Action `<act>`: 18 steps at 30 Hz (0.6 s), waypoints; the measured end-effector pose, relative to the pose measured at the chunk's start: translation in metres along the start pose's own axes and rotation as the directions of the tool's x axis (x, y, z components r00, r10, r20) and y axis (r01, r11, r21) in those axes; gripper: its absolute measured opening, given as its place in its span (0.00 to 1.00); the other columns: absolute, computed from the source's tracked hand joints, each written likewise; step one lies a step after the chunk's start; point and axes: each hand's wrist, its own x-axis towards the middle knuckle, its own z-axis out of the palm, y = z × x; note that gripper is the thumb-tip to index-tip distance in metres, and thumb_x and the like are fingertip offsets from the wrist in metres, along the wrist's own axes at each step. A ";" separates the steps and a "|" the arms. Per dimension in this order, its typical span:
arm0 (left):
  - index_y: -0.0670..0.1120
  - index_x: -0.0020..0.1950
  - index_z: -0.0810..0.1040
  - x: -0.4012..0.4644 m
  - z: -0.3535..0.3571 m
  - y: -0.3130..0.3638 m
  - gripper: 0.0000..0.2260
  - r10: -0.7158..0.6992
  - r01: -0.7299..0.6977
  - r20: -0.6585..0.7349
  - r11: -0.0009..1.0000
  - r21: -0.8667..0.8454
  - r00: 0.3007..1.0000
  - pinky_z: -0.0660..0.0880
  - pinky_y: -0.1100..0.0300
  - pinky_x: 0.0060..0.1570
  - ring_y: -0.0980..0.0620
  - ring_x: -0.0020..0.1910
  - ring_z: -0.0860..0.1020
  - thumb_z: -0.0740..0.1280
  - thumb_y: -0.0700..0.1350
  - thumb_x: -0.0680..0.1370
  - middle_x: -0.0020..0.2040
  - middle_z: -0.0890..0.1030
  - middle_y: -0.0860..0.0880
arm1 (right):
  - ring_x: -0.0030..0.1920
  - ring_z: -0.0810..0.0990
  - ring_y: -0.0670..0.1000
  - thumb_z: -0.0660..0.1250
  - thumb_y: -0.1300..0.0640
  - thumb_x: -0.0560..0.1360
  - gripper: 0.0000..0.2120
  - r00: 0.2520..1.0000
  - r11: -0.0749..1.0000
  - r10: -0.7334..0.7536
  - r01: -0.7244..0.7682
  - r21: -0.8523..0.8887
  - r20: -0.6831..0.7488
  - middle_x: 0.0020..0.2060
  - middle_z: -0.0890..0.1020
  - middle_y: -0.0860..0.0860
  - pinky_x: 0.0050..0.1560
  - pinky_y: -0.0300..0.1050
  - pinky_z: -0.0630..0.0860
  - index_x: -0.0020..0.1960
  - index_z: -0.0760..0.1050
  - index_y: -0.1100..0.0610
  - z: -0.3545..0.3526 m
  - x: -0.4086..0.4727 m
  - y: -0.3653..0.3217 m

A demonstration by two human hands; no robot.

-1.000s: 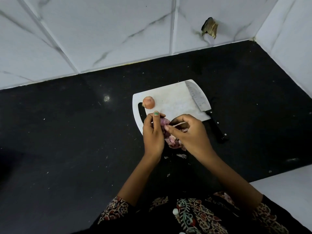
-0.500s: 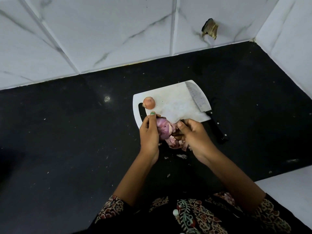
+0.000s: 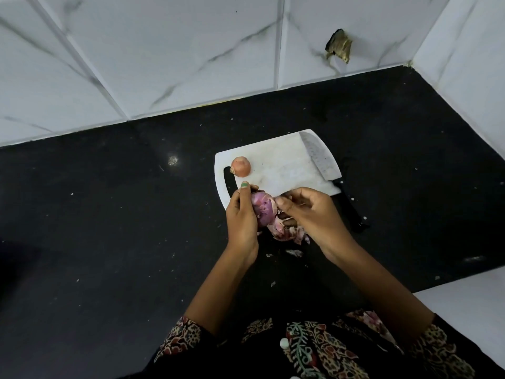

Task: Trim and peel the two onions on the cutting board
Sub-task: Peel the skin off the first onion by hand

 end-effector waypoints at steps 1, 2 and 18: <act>0.41 0.51 0.77 -0.001 0.000 0.001 0.15 -0.019 0.019 0.009 1.000 -0.013 1.000 0.78 0.50 0.51 0.45 0.47 0.80 0.58 0.51 0.82 0.47 0.81 0.40 | 0.40 0.82 0.48 0.70 0.59 0.73 0.07 1.000 1.000 0.001 -0.001 0.016 -0.007 0.40 0.83 0.55 0.43 0.45 0.81 0.47 0.79 0.64 0.000 0.000 0.000; 0.42 0.51 0.77 0.000 -0.001 0.001 0.15 -0.054 0.055 0.022 0.998 -0.042 0.998 0.79 0.53 0.48 0.46 0.47 0.80 0.58 0.52 0.82 0.46 0.81 0.41 | 0.38 0.81 0.47 0.70 0.61 0.73 0.07 1.000 0.999 0.010 -0.009 0.046 -0.021 0.38 0.82 0.55 0.40 0.44 0.81 0.46 0.78 0.66 0.001 0.000 0.001; 0.44 0.44 0.77 -0.003 -0.010 0.015 0.19 -0.395 0.472 0.260 0.763 -0.441 0.881 0.76 0.62 0.30 0.52 0.31 0.78 0.57 0.58 0.79 0.35 0.80 0.47 | 0.40 0.75 0.48 0.64 0.55 0.78 0.07 0.970 0.866 -0.210 0.125 -0.484 -0.126 0.43 0.73 0.53 0.42 0.41 0.70 0.43 0.77 0.57 -0.014 0.010 0.020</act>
